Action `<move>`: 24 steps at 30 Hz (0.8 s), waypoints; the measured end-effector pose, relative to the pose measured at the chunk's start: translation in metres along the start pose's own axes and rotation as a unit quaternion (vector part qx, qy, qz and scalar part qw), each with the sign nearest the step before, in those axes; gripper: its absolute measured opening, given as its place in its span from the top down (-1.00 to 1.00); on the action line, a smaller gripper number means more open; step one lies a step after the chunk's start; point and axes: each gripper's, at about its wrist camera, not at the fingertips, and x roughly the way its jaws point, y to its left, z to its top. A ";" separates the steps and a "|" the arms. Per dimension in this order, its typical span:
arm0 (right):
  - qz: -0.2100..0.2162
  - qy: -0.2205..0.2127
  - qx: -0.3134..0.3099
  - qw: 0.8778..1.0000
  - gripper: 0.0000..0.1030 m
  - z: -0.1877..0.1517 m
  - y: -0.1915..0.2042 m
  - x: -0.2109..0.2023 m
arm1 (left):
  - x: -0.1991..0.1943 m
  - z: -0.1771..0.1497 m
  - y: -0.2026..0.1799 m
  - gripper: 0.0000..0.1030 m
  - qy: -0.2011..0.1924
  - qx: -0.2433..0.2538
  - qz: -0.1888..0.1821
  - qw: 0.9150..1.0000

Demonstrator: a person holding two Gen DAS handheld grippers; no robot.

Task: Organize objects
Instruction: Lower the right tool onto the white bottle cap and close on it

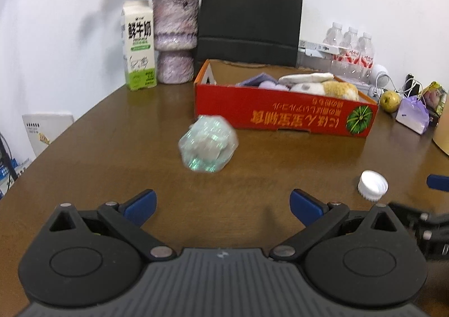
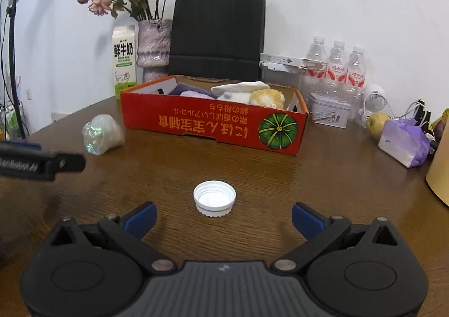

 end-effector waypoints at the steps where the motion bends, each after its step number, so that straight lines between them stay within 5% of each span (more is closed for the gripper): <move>1: -0.002 0.002 0.002 1.000 -1.00 0.000 0.000 0.000 | -0.001 -0.001 0.003 -1.00 0.001 -0.002 0.001 1.000; 9: -0.014 0.079 0.023 0.996 -0.96 0.004 -0.003 0.031 | -0.008 -0.005 0.019 -1.00 0.000 -0.026 -0.002 1.000; 13: -0.012 0.083 0.040 0.996 -0.94 0.008 -0.004 0.042 | -0.008 -0.005 0.016 -1.00 -0.002 -0.021 -0.002 1.000; 16: -0.011 0.076 0.041 0.996 -0.65 0.011 0.000 0.046 | -0.009 -0.005 0.016 -1.00 -0.003 -0.023 -0.003 1.000; 19: -0.012 0.066 0.044 0.997 -0.14 0.015 0.004 0.049 | -0.009 -0.005 0.016 -1.00 -0.003 -0.022 -0.004 1.000; 20: -0.013 0.063 0.046 0.997 0.22 0.016 0.006 0.049 | -0.009 -0.005 0.016 -1.00 -0.003 -0.021 -0.004 1.000; 24: -0.014 0.058 0.043 0.997 0.25 0.018 0.010 0.048 | -0.010 -0.006 0.016 -1.00 -0.005 -0.023 -0.005 1.000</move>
